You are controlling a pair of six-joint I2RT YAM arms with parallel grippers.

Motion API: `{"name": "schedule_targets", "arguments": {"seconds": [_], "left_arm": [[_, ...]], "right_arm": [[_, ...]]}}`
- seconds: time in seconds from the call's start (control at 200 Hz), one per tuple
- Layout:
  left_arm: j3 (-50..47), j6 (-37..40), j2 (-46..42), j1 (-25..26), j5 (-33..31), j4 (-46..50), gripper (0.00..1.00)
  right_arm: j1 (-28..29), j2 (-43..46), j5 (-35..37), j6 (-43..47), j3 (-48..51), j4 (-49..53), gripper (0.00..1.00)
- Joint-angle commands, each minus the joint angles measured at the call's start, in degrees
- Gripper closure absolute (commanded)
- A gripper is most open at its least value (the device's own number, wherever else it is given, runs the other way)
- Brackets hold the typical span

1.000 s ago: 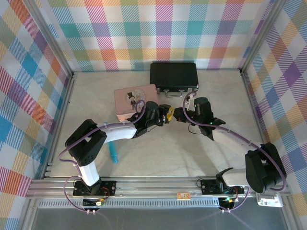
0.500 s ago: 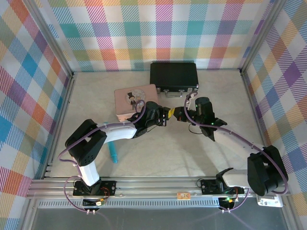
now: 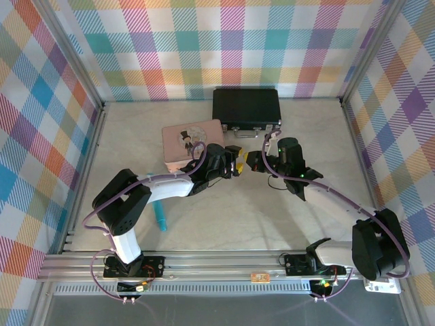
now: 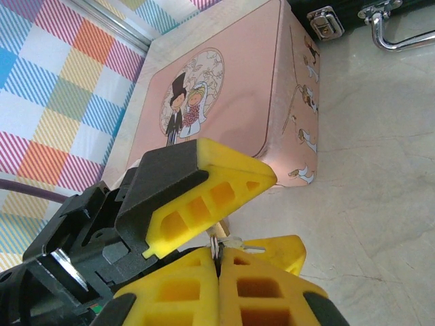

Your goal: Unlock the padlock with the key

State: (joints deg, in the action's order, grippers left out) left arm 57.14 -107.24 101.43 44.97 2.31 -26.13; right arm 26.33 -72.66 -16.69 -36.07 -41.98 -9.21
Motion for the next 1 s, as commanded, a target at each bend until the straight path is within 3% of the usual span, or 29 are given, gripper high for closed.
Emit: {"name": "schedule_targets", "arguments": {"seconds": [0.0,0.255,0.59,0.75,0.995], "left_arm": [[-0.46,-2.49,-1.52,0.34,0.29,-2.08,0.48],[-1.06,-3.14,-1.51,0.33,0.12,-3.31,0.52],[-2.38,-3.98,-0.82,0.28,-0.15,-4.04,0.80],[-2.30,-4.20,-0.44,0.29,0.19,-4.71,0.83],[-3.35,-3.65,-0.97,-0.18,-0.56,-5.04,0.99]], "right_arm": [[0.39,-1.57,-2.96,-1.22,0.05,-3.09,1.00],[0.46,-2.80,-4.34,-2.30,0.59,-4.72,1.00],[0.48,-0.57,-3.18,-1.79,1.32,-2.84,1.00],[0.47,-0.44,-3.35,-1.81,1.28,-2.46,1.00],[0.48,0.62,-2.54,-1.63,1.70,-1.43,1.00]]}}
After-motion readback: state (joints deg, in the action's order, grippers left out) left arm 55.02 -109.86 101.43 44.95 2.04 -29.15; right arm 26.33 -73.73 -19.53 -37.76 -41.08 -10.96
